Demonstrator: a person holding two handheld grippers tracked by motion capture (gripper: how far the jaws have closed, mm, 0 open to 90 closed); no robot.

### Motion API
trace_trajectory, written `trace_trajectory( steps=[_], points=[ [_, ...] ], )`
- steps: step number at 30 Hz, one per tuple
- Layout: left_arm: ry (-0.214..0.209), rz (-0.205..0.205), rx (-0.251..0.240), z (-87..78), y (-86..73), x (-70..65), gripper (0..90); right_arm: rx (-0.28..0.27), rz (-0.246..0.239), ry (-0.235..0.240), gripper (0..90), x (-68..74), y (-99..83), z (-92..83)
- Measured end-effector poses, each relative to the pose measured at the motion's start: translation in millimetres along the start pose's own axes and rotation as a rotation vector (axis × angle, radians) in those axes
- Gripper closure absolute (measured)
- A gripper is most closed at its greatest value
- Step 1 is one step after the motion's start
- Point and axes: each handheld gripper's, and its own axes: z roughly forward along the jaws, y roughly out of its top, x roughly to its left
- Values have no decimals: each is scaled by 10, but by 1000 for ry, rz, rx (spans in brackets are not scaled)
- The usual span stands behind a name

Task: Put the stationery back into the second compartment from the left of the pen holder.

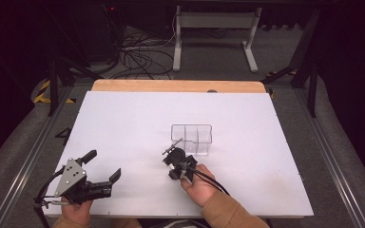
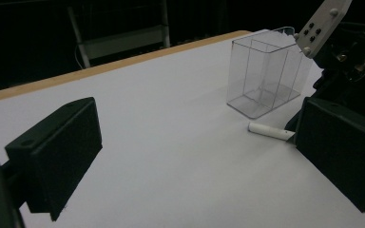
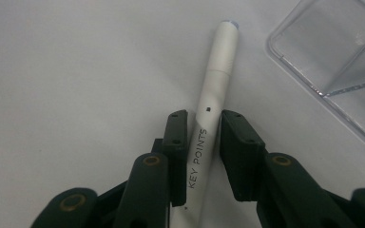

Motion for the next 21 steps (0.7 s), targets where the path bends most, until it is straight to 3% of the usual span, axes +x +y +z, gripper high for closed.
trace_trajectory(
  steps=[6,21],
  points=[
    [0,2,0,-1,0,-3,27,-1,21,-14,784,10,-1,1],
    [-3,2,1,-3,-1,-6,27,1,22,-21,791,20,3,-3]
  ],
)
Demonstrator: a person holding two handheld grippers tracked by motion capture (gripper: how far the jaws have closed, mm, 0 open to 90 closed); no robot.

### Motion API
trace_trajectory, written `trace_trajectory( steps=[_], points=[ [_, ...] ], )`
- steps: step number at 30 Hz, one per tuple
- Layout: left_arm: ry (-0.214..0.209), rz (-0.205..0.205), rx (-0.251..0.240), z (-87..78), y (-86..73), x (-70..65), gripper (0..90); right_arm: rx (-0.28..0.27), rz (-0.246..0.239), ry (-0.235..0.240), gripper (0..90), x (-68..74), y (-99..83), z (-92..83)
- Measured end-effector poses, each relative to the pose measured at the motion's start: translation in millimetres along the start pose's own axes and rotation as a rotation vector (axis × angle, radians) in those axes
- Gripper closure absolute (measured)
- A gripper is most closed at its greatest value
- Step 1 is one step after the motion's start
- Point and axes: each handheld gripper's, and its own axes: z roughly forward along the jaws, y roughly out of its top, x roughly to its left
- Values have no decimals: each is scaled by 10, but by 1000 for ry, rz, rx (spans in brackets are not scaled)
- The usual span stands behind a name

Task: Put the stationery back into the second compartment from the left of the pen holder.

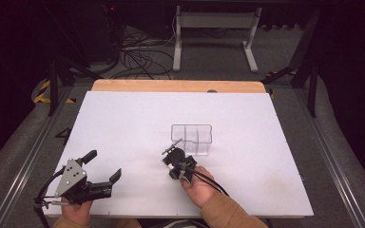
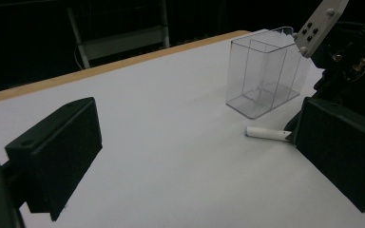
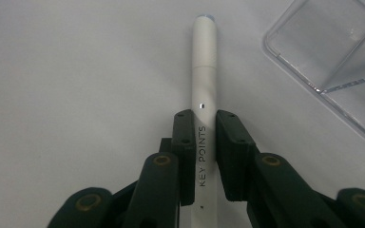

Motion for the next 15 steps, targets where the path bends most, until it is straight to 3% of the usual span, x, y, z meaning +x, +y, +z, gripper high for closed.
trace_trajectory(
  steps=[6,15],
  points=[
    [1,-1,-1,0,-1,0,27,-17,-16,-1,791,4,-10,-34],
    [-1,3,-1,2,0,-2,27,-134,-19,22,791,-60,-43,-278]
  ],
)
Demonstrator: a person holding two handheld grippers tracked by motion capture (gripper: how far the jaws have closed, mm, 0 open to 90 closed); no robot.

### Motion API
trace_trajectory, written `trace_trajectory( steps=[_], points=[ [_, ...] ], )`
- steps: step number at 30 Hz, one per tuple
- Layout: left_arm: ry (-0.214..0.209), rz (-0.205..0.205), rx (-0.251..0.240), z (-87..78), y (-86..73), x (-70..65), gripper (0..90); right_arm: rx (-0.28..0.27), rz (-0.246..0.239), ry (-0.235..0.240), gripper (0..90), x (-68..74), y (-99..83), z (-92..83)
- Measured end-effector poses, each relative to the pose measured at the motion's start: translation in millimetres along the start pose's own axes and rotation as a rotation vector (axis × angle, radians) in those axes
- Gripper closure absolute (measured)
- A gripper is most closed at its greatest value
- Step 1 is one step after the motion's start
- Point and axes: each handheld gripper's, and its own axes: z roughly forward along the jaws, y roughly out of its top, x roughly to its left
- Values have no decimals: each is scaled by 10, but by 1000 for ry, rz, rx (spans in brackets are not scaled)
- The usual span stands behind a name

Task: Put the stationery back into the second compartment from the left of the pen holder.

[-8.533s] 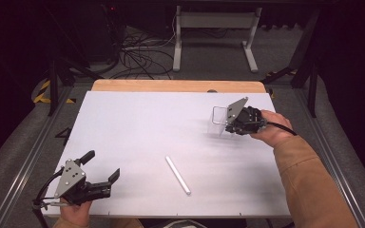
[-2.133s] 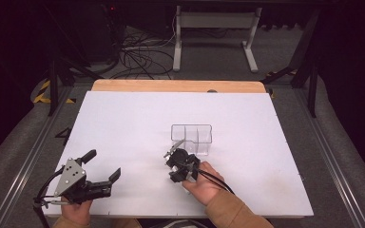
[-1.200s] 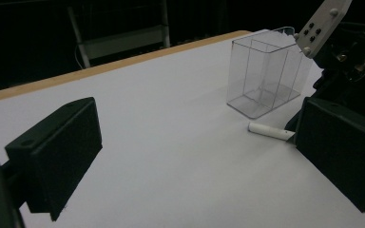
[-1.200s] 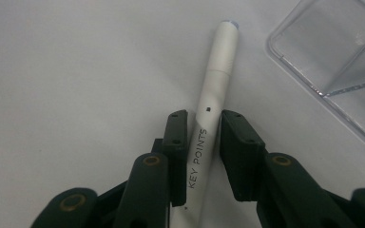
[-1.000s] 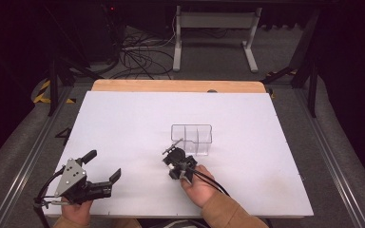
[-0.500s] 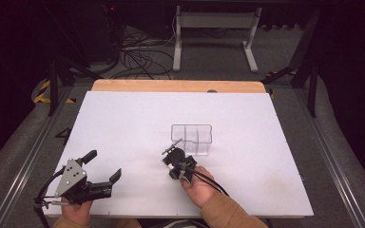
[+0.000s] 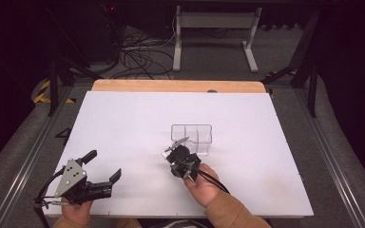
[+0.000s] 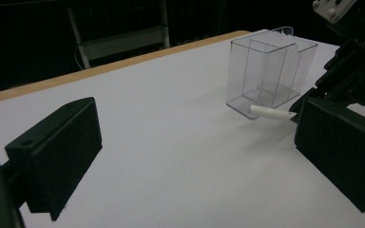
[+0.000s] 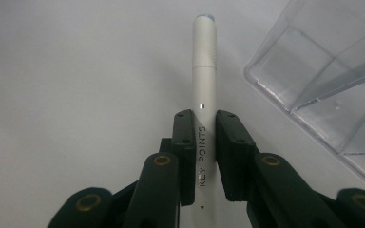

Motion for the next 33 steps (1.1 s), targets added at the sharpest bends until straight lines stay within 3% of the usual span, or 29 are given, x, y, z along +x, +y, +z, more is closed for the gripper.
trace_trajectory(
  steps=[12,18,25,33],
  points=[
    [-1,-4,1,3,-1,-4,27,-232,-19,41,790,-78,-40,-398],
    [1,-2,0,4,-1,-2,27,-346,-65,66,790,-120,-70,-548],
    [2,-3,-1,6,-1,-2,27,-466,-100,70,790,-171,-95,-675],
    [1,-5,-1,1,-1,-2,27,-582,-85,74,789,-231,-115,-766]
  ],
)
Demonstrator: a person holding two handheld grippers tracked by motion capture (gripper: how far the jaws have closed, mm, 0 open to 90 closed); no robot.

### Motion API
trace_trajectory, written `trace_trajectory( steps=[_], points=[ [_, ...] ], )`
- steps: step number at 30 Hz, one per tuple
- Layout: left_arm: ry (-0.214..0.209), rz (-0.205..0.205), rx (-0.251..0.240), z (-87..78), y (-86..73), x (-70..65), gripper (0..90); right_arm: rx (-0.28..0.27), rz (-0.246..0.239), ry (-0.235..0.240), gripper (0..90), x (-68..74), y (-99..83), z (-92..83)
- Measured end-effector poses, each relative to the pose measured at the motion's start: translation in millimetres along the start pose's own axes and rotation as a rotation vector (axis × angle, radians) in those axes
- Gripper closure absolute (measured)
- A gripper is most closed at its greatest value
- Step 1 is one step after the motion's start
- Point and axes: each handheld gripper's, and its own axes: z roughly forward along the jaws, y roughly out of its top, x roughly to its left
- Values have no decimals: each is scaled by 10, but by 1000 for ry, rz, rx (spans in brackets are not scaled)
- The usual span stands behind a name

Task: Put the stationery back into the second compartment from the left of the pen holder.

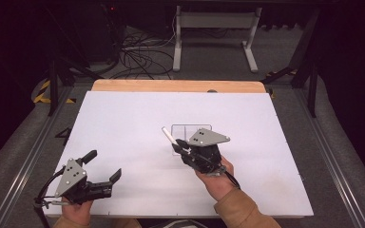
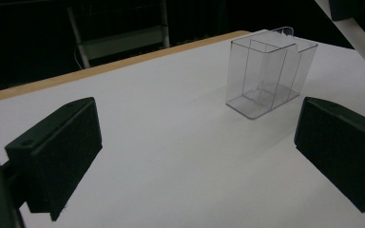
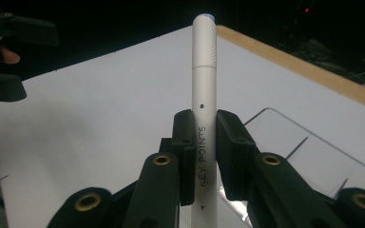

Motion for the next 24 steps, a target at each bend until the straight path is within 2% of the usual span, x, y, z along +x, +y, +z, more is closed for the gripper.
trace_trajectory(
  steps=[4,12,18,21,24],
  points=[
    [0,-1,-1,-1,0,3,27,-53,-17,2,788,-30,16,-38],
    [0,-1,1,0,-1,1,27,-125,-30,-1,789,-82,41,-59],
    [-1,0,2,1,-2,3,27,-172,-23,-8,788,-160,65,-41],
    [1,4,0,2,-1,5,27,-188,-38,-12,788,-204,81,-7],
    [-2,-1,2,2,-2,3,27,-198,-23,-20,788,-258,101,25]
  ],
)
